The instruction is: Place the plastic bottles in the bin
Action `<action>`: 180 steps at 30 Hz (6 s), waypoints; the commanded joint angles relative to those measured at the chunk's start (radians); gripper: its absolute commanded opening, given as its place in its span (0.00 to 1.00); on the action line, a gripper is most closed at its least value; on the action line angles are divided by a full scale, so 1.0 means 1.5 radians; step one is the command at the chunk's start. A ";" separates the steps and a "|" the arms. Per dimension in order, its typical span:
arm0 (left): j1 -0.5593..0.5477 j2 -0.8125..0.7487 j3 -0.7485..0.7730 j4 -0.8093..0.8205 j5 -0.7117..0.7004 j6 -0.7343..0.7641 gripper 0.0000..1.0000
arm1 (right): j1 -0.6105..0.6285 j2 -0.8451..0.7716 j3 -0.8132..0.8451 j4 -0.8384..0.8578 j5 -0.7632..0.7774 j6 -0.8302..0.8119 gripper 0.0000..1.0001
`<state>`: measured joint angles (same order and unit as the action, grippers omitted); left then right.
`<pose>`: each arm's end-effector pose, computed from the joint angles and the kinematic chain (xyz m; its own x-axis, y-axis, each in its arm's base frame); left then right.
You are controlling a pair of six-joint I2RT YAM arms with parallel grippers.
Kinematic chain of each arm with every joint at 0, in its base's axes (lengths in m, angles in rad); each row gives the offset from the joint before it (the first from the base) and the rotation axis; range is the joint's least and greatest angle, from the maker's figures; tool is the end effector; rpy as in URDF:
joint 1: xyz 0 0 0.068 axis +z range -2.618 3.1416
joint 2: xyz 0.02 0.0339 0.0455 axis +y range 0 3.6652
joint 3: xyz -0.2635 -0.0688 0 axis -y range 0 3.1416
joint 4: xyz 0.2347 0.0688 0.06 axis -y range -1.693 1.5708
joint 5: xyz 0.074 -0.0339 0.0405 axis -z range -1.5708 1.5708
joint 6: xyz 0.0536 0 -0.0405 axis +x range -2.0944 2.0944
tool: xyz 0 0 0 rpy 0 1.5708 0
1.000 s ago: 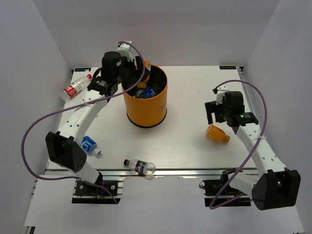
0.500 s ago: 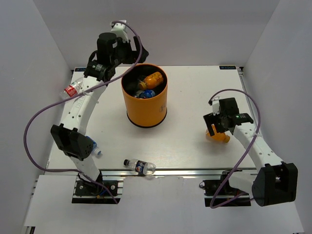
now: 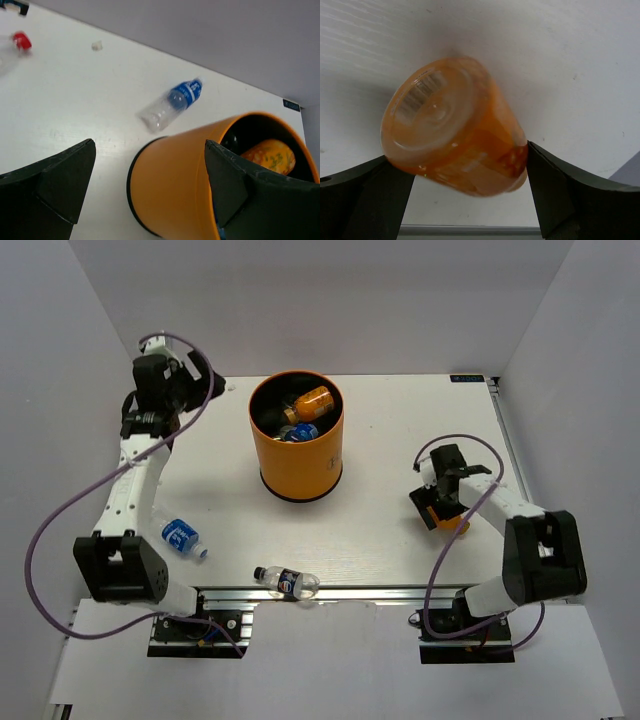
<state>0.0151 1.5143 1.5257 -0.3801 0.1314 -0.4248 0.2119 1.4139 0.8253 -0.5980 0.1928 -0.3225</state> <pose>0.3578 -0.0016 0.3934 -0.3725 -0.4143 -0.8304 -0.0508 0.9026 -0.4275 0.2513 0.0435 0.1760 -0.8165 -0.4938 -0.2992 -0.4164 0.8626 -0.2873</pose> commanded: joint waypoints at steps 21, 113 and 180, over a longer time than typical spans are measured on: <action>0.010 -0.261 -0.355 0.005 -0.303 -0.174 0.98 | 0.033 -0.200 0.206 0.322 -0.324 0.044 0.24; -0.282 0.024 0.007 0.199 -0.145 -0.006 0.59 | 0.417 -0.329 -0.091 0.356 -0.356 -0.057 0.89; 0.119 -0.022 -0.274 0.239 -0.213 0.182 0.98 | 0.422 0.106 0.560 0.400 -0.227 -0.092 0.27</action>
<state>0.1761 1.4082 1.0664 -0.1116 -0.2321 -0.2634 0.8776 1.4979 1.5791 0.0216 -0.0933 -0.4343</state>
